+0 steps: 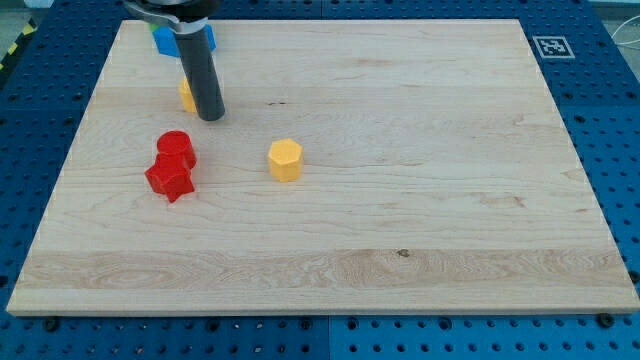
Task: Move the yellow heart towards the group of the blocks
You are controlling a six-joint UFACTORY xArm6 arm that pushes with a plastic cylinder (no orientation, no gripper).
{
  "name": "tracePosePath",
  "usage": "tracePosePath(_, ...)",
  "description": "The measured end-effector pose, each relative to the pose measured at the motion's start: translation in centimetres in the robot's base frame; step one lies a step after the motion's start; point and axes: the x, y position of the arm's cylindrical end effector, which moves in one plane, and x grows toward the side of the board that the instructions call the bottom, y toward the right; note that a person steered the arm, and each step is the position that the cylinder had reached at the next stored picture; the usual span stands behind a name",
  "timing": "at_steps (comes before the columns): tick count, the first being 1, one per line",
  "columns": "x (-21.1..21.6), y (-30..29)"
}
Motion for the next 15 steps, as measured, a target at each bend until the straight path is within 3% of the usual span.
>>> tracePosePath(5, -1.3, -2.3)
tracePosePath(9, -5.6, -2.7)
tracePosePath(12, -5.9, -6.7)
tracePosePath(15, -5.9, -4.7)
